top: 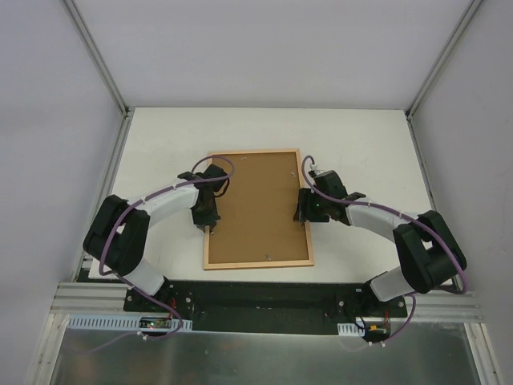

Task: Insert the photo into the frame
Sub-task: Press the fastener onto the backboard.

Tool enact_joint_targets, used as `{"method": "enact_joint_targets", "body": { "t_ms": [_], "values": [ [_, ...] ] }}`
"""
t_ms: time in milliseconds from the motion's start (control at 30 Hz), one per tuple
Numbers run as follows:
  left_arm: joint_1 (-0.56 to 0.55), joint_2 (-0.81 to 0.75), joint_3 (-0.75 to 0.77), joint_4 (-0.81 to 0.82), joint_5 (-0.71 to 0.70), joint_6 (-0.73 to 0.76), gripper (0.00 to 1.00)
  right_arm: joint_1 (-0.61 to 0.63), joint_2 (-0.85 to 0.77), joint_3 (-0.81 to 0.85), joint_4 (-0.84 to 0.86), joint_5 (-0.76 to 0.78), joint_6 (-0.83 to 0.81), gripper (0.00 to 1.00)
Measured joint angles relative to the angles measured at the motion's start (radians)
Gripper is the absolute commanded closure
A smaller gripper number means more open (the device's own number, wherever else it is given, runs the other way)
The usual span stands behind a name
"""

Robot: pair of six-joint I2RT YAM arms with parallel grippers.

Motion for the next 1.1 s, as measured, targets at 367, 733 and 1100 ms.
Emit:
{"method": "enact_joint_targets", "body": {
  "t_ms": [367,733,1100],
  "values": [
    [0.002,0.043,0.034,-0.077,0.04,-0.228,1.0,-0.012,0.0,-0.006,0.018,-0.008,0.002,0.44],
    [0.0,-0.035,-0.049,-0.129,0.082,-0.465,1.0,-0.018,0.013,-0.007,0.056,-0.015,0.007,0.44],
    [0.002,0.043,0.027,-0.175,0.082,-0.376,1.0,0.012,-0.05,-0.026,0.002,0.022,0.001,0.18]
  ]
}}
